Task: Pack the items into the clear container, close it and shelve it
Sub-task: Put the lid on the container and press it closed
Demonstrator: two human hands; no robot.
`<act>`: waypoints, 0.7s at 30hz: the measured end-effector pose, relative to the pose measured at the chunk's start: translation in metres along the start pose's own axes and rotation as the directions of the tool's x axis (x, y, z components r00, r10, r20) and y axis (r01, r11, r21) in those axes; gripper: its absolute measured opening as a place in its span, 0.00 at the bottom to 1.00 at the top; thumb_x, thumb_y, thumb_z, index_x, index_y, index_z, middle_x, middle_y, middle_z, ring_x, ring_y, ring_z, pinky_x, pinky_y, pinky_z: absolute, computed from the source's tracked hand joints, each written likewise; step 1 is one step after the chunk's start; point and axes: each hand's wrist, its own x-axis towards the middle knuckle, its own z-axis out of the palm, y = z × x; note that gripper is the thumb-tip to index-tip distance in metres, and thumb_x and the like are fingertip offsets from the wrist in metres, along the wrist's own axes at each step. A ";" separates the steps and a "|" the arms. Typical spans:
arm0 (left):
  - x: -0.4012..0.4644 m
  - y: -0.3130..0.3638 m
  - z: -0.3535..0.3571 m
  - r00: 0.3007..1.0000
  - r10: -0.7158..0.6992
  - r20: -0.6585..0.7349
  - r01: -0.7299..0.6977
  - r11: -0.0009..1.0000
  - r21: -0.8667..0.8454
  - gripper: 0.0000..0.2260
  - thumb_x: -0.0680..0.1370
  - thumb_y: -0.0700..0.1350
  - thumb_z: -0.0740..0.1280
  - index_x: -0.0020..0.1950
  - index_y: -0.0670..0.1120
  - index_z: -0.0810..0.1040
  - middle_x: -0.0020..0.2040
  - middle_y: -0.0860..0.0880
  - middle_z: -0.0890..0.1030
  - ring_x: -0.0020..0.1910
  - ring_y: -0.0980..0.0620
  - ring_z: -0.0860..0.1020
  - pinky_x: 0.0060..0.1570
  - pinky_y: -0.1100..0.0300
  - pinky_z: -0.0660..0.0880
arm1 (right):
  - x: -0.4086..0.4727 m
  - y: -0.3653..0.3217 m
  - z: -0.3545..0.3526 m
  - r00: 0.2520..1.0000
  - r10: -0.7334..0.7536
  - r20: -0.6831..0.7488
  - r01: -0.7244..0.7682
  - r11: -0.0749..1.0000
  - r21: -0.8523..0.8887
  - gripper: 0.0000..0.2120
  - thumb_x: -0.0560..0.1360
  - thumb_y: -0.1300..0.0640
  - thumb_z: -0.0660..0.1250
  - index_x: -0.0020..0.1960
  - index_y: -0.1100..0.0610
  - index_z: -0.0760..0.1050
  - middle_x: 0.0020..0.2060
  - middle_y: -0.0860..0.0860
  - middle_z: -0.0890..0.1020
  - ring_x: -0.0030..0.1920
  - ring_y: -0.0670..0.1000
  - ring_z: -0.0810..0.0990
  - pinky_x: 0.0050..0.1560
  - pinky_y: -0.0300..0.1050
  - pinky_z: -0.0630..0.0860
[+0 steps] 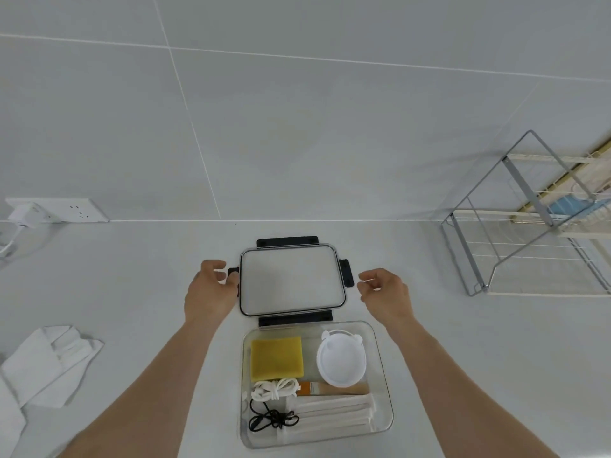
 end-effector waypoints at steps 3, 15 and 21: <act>0.018 -0.010 0.014 0.994 -0.084 0.063 0.084 0.996 0.009 0.18 0.76 0.52 0.67 0.64 0.49 0.70 0.61 0.45 0.78 0.50 0.48 0.75 0.50 0.51 0.72 | 0.026 0.002 0.003 0.999 0.047 0.022 -0.046 0.998 -0.037 0.09 0.76 0.56 0.70 0.57 0.53 0.82 0.40 0.44 0.81 0.47 0.53 0.82 0.57 0.51 0.79; 0.061 -0.027 0.053 0.958 -0.276 0.073 0.267 0.957 0.114 0.22 0.75 0.49 0.67 0.67 0.46 0.69 0.59 0.42 0.78 0.53 0.42 0.76 0.49 0.50 0.72 | 0.085 0.020 0.037 0.977 0.183 0.109 -0.174 0.981 -0.080 0.18 0.77 0.56 0.70 0.66 0.54 0.75 0.50 0.50 0.82 0.52 0.54 0.80 0.58 0.49 0.77; 0.070 -0.029 0.057 0.956 -0.290 0.042 0.282 0.949 0.141 0.13 0.75 0.42 0.67 0.58 0.47 0.73 0.51 0.47 0.82 0.44 0.46 0.76 0.42 0.54 0.70 | 0.094 0.024 0.051 0.974 0.222 0.043 -0.216 0.968 -0.126 0.14 0.75 0.58 0.73 0.59 0.54 0.77 0.44 0.48 0.81 0.50 0.55 0.82 0.56 0.53 0.80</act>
